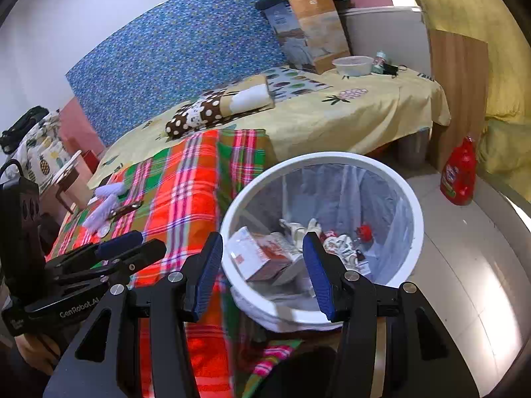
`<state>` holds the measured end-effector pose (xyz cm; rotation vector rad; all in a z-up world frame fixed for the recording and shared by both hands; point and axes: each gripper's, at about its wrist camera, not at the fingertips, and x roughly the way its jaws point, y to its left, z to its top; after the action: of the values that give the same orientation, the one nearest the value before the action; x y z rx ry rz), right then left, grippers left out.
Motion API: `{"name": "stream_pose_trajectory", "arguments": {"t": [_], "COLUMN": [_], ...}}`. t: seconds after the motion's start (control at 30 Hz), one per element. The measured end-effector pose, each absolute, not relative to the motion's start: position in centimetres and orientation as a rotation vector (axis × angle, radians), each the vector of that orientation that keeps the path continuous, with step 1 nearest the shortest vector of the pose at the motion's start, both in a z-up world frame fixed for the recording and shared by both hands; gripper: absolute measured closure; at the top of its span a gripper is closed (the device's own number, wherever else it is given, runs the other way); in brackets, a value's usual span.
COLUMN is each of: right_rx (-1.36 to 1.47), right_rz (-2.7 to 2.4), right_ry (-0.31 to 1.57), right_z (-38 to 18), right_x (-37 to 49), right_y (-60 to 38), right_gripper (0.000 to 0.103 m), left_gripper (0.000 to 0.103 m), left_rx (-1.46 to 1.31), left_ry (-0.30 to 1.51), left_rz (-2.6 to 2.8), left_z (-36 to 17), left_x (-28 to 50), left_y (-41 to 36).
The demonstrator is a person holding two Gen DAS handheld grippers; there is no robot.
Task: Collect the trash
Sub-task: 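Move both grippers back over the bed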
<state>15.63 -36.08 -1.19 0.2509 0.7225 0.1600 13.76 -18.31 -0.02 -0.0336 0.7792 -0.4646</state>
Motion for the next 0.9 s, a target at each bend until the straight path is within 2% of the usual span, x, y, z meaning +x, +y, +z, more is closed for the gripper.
{"name": "stream_pose_trajectory", "arguments": {"t": [0.9], "right_rx": [0.181], "right_rz": [0.285], "right_ry": [0.751], "right_z": [-1.1], "right_x": [13.6], "right_y": [-29.0], "right_gripper": [0.051], "left_gripper": [0.047], "left_rx": [-0.093], "left_ry": [0.764], "left_rz": [-0.356], "left_z": [-0.4], "left_x": [8.8], "left_y": [-10.1]}}
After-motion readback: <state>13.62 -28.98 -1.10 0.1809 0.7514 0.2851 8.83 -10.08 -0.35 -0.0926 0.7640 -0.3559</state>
